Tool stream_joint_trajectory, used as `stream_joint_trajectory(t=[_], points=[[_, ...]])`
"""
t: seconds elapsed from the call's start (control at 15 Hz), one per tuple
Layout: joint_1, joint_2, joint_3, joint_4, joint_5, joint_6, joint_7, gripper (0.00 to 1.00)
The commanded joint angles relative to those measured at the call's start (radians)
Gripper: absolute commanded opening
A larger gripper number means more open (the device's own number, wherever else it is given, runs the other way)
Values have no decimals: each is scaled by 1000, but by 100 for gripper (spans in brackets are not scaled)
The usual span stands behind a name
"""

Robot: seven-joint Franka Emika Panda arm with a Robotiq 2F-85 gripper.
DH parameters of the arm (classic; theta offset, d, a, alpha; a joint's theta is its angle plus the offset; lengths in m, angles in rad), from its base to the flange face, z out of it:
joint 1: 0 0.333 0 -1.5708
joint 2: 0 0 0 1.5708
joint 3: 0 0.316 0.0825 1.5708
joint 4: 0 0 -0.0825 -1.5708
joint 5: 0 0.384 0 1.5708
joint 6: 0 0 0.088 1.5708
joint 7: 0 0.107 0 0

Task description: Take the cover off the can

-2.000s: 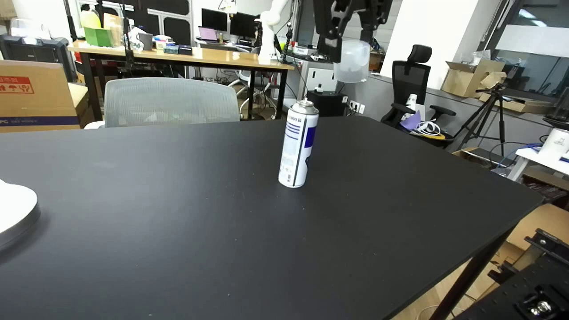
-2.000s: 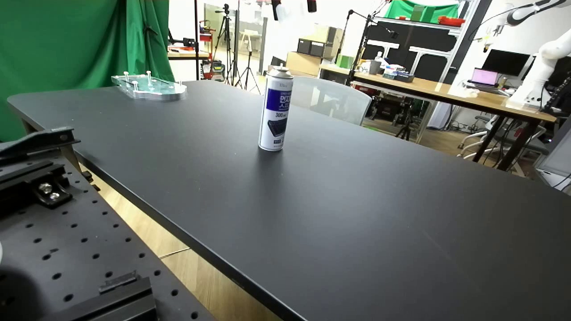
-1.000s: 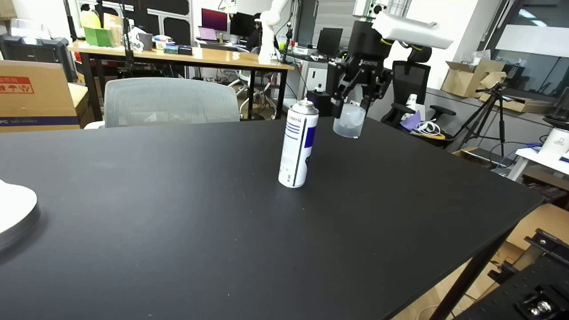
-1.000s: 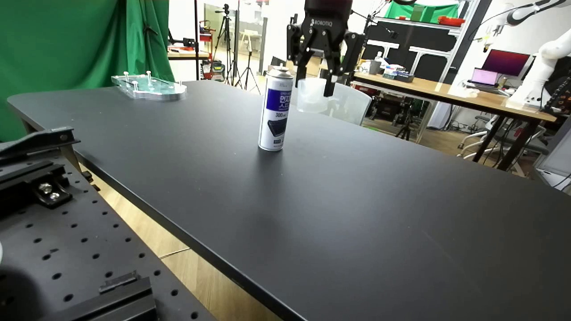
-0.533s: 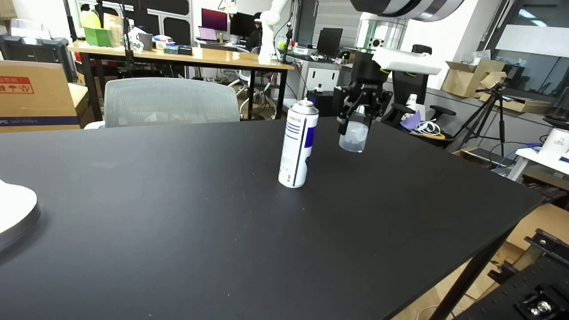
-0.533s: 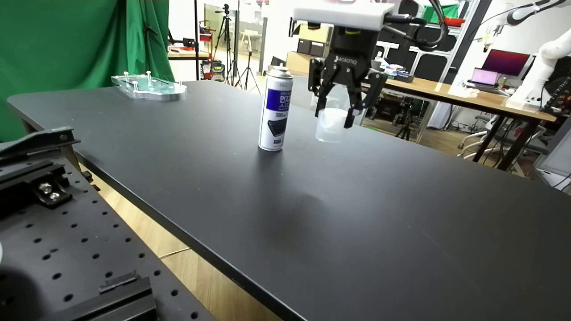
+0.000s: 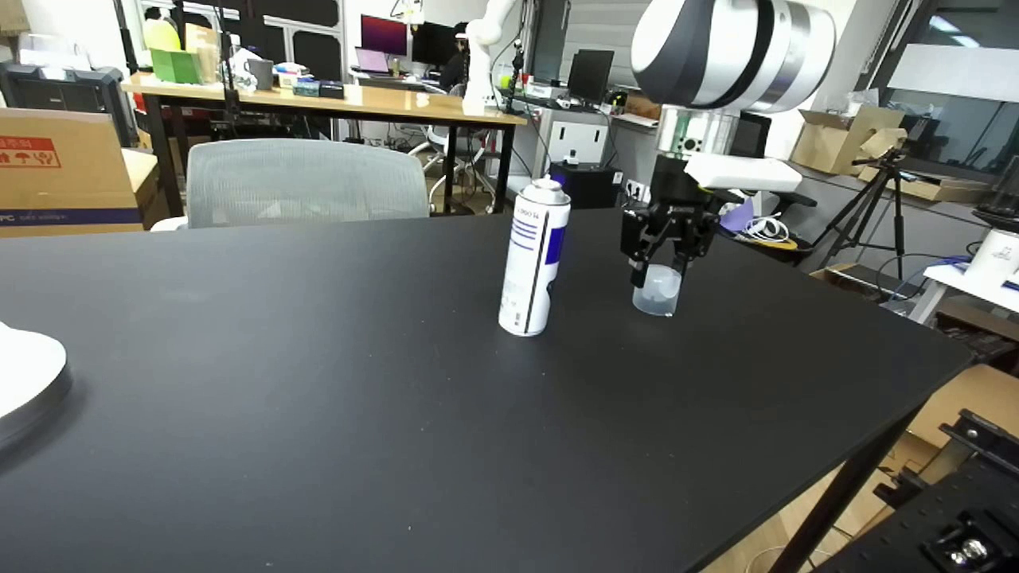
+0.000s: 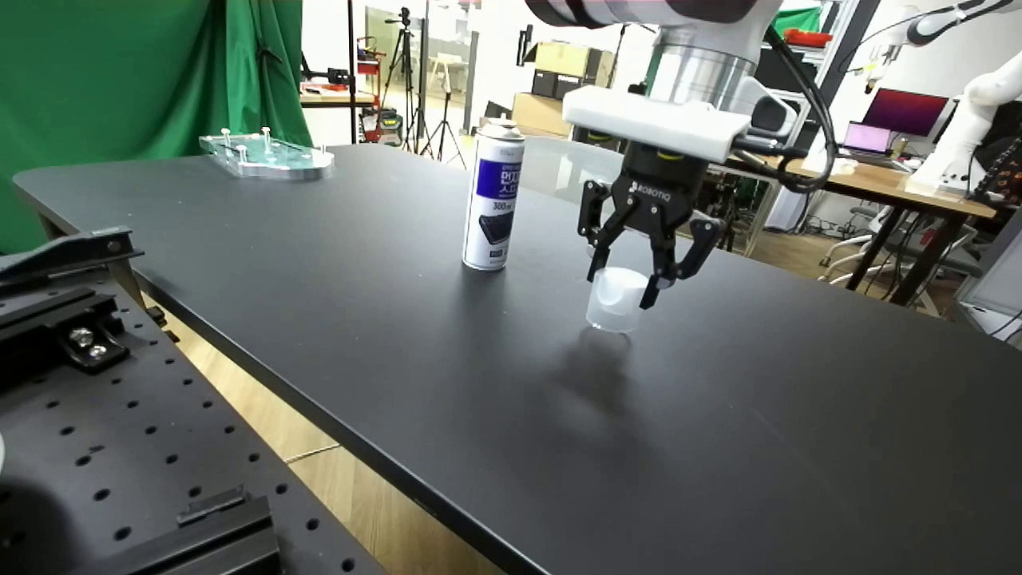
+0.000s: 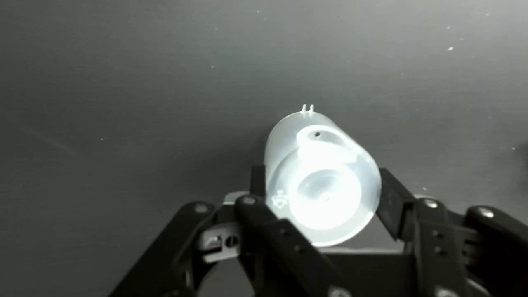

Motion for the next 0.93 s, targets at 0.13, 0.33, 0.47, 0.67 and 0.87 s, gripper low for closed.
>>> stream_joint_trajectory(t=[0.13, 0.33, 0.47, 0.67, 0.87], points=[[-87, 31, 19, 0, 49, 22, -83, 41], [-117, -13, 21, -45, 65, 32, -120, 96], [-131, -63, 16, -98, 65, 52, -145, 100], [-142, -189, -5, -217, 44, 95, -181, 100], [33, -236, -47, -135, -77, 27, 103, 100]])
